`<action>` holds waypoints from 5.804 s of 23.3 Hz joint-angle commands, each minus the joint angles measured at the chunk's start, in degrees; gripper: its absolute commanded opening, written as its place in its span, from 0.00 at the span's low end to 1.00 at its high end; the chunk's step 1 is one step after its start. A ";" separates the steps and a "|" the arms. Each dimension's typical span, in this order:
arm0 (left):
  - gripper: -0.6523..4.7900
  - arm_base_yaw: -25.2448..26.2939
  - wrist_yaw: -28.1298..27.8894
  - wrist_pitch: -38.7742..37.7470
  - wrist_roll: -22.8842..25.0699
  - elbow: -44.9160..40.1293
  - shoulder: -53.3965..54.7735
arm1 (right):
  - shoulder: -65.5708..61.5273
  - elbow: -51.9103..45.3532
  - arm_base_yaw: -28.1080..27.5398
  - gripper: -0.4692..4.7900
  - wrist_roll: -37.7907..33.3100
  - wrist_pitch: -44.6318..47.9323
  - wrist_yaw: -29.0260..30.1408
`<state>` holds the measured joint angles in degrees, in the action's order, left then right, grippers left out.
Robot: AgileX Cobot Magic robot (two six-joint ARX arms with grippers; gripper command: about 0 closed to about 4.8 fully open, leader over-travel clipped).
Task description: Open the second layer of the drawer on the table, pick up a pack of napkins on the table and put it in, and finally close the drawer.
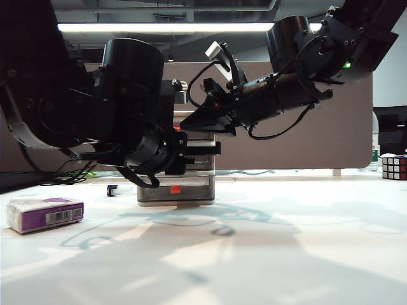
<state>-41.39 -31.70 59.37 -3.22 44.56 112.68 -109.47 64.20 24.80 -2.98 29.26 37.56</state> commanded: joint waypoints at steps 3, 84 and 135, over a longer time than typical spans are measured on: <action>0.11 0.11 -0.44 0.70 0.22 0.31 -0.13 | 0.37 0.33 0.04 0.08 0.00 2.80 -0.63; 0.98 38.45 62.14 -29.55 22.88 -20.92 -26.75 | -2.71 5.25 -0.02 0.08 -1.51 -9.81 7.58; 0.51 19.39 63.78 -41.70 31.21 1.60 -22.77 | 8.44 5.20 -4.55 0.08 0.33 -14.51 8.68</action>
<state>-21.69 32.71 16.60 27.59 45.06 89.27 -101.27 69.12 20.12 -3.14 14.81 46.11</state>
